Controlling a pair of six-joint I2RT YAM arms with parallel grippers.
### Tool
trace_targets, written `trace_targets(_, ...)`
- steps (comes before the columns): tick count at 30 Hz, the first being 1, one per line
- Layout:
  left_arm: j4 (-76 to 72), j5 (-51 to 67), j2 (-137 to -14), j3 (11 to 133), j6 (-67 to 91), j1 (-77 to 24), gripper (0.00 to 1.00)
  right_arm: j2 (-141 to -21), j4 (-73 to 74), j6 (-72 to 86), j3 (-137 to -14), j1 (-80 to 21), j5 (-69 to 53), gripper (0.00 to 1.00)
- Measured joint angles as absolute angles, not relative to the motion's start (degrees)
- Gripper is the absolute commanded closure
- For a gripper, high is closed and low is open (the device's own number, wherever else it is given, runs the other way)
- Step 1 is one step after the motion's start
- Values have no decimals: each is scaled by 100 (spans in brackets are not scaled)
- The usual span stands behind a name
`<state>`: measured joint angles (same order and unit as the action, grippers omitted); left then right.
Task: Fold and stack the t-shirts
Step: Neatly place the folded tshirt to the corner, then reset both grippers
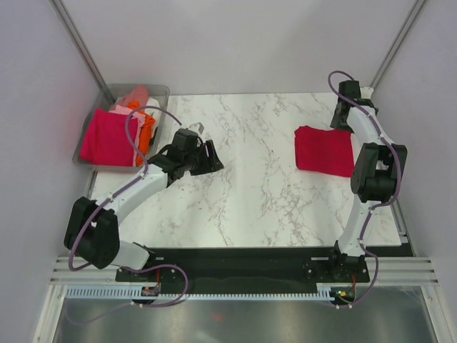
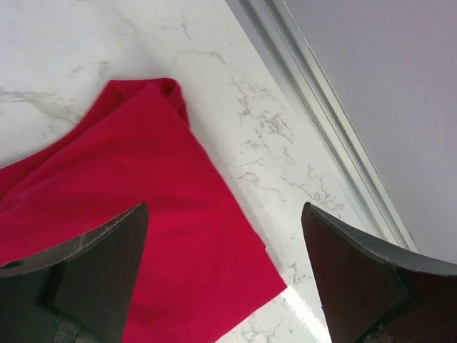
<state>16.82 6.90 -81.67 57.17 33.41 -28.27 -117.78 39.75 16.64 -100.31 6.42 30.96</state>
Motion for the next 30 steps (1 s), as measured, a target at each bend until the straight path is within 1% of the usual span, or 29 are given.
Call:
trace_targets(5, 1610, 445, -7677, 5378, 3341, -2825, 32, -11351, 4064, 1669, -10049, -119, 3164, 5)
trace_targets(8, 1402, 250, -7024, 5015, 3336, -2825, 30, -10711, 3723, 1623, -9452, -642, 2882, 2)
trace_targets(10, 1153, 117, -6580, 4692, 3312, -2825, 22, -10084, 3326, 1605, -8720, -1022, 2628, 2)
trace_targets(11, 1035, 62, -6412, 4536, 3297, -2825, 16, -9725, 3138, 1603, -8287, -1234, 2530, 2)
trace_targets(13, 801, -8, -6136, 4206, 3247, -2825, 9, -9015, 2611, 1603, -7417, -1599, 2305, 2)
trace_targets(14, 701, -36, -6034, 4038, 3223, -2829, 3, -8632, 2375, 1610, -6960, -1774, 2099, 2)
trace_targets(15, 604, -80, -5946, 3861, 3192, -2845, 0, -8281, 2102, 1627, -6545, -1892, 1898, 2)
trace_targets(18, 403, -316, -5669, 3332, 3107, -2969, 0, -7408, 1319, 1706, -5457, -1990, 1413, 2)
trace_targets(20, 316, -456, -5454, 3026, 3048, -3050, 0, -7087, 902, 1730, -4939, -2112, 1358, 2)
trace_targets(25, 248, -679, -4713, 2482, 2877, -3089, 2, -6969, 189, 1826, -4091, -2650, 1286, 2)
trace_targets(30, 242, -875, -4095, 2193, 2731, -3089, 1, -6799, -582, 2008, -3046, -2687, 1249, 2)
